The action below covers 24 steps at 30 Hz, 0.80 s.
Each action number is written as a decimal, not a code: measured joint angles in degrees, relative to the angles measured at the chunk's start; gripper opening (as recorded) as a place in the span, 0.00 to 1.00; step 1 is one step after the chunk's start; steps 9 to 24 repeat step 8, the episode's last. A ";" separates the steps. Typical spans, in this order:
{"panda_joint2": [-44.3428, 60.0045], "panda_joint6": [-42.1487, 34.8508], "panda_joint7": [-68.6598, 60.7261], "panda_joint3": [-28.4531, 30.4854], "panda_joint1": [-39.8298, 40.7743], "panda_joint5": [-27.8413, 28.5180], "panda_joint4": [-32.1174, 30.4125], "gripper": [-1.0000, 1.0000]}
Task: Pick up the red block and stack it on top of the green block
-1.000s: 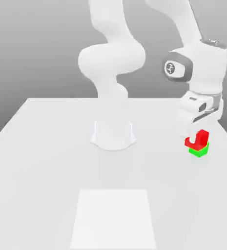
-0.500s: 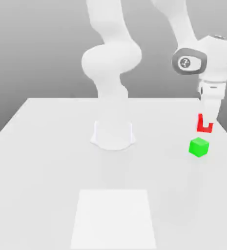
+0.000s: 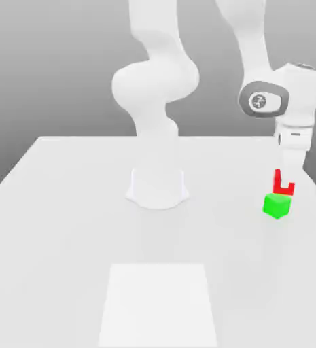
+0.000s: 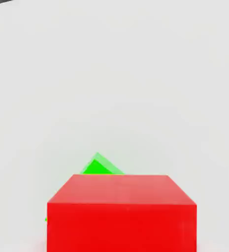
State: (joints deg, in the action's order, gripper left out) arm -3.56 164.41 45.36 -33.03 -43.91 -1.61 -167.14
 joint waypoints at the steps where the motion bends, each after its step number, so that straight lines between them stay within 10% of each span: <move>1: 0.58 0.46 0.57 0.05 0.22 0.81 0.00 0.00; 24: 4.57 3.58 4.67 1.01 0.86 6.51 0.02 0.00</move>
